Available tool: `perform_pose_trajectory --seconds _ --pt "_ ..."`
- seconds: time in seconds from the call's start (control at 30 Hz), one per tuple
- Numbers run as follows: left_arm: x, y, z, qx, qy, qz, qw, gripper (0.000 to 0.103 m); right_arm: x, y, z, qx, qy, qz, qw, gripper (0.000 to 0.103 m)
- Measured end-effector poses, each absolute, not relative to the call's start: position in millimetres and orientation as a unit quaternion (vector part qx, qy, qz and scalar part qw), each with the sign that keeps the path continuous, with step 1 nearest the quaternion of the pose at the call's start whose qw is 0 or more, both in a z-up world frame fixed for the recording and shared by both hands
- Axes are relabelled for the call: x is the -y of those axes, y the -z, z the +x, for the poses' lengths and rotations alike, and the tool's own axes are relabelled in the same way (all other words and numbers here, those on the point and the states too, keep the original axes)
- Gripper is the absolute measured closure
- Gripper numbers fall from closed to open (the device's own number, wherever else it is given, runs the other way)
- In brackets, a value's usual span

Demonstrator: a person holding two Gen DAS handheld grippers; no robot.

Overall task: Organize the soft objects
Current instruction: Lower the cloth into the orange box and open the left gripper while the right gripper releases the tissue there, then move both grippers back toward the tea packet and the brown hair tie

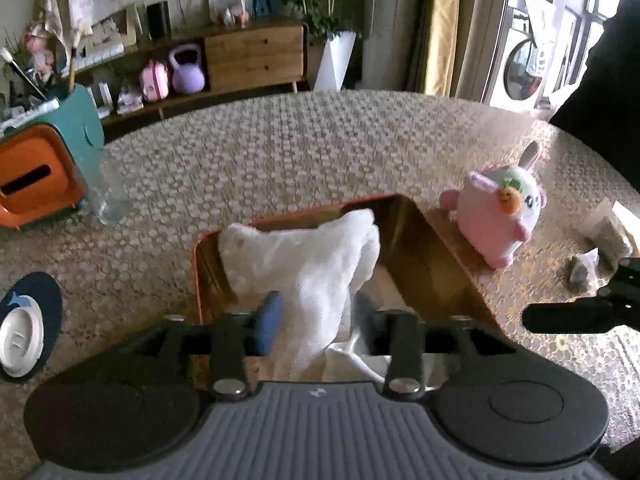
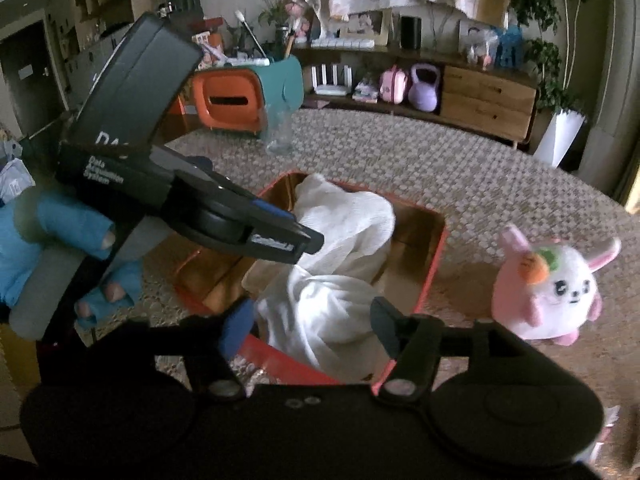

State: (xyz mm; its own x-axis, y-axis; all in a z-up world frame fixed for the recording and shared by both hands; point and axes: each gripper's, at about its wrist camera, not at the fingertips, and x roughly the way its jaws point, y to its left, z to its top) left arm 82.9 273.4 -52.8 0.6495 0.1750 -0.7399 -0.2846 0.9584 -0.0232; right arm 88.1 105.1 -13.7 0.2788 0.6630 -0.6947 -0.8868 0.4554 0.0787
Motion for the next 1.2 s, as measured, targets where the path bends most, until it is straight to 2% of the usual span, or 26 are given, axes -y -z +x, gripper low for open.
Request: perform_pose_trajectory --seconds 0.03,0.23,0.33,0.43,0.5,0.57,0.63,1.0,1.1,1.2 --pt "-271 50 81 -0.393 -0.127 -0.068 0.908 0.035 -101 10 88 -0.337 -0.495 -0.161 0.784 0.038" --pt "-252 25 68 -0.364 -0.122 -0.059 0.922 0.035 -67 -13 83 -0.317 -0.493 -0.135 0.799 0.033" --pt "-236 13 63 -0.351 -0.115 -0.055 0.928 0.028 -47 -24 83 -0.309 -0.488 -0.120 0.808 0.030" --pt "-219 2 61 -0.341 -0.093 -0.059 0.934 0.027 -29 -33 80 -0.301 -0.483 -0.104 0.816 0.022" --pt "-206 -4 59 -0.333 -0.080 -0.064 0.937 0.026 -14 -39 82 -0.298 -0.479 -0.093 0.820 0.020" --pt "-194 -10 59 -0.323 -0.070 -0.067 0.941 0.018 -1 -43 83 -0.296 -0.469 -0.086 0.828 0.018" --pt "-181 -14 59 -0.312 -0.060 -0.066 0.946 0.018 13 -46 84 -0.292 -0.462 -0.080 0.834 0.014" --pt "-116 -28 72 -0.265 -0.006 -0.086 0.960 0.016 102 -51 93 -0.276 -0.390 -0.070 0.875 0.005" --pt "-101 -25 80 -0.261 0.010 -0.086 0.961 0.002 129 -46 99 -0.280 -0.365 -0.069 0.885 0.005" --pt "-86 -19 89 -0.257 0.025 -0.081 0.963 0.001 153 -39 105 -0.285 -0.340 -0.068 0.894 0.005"
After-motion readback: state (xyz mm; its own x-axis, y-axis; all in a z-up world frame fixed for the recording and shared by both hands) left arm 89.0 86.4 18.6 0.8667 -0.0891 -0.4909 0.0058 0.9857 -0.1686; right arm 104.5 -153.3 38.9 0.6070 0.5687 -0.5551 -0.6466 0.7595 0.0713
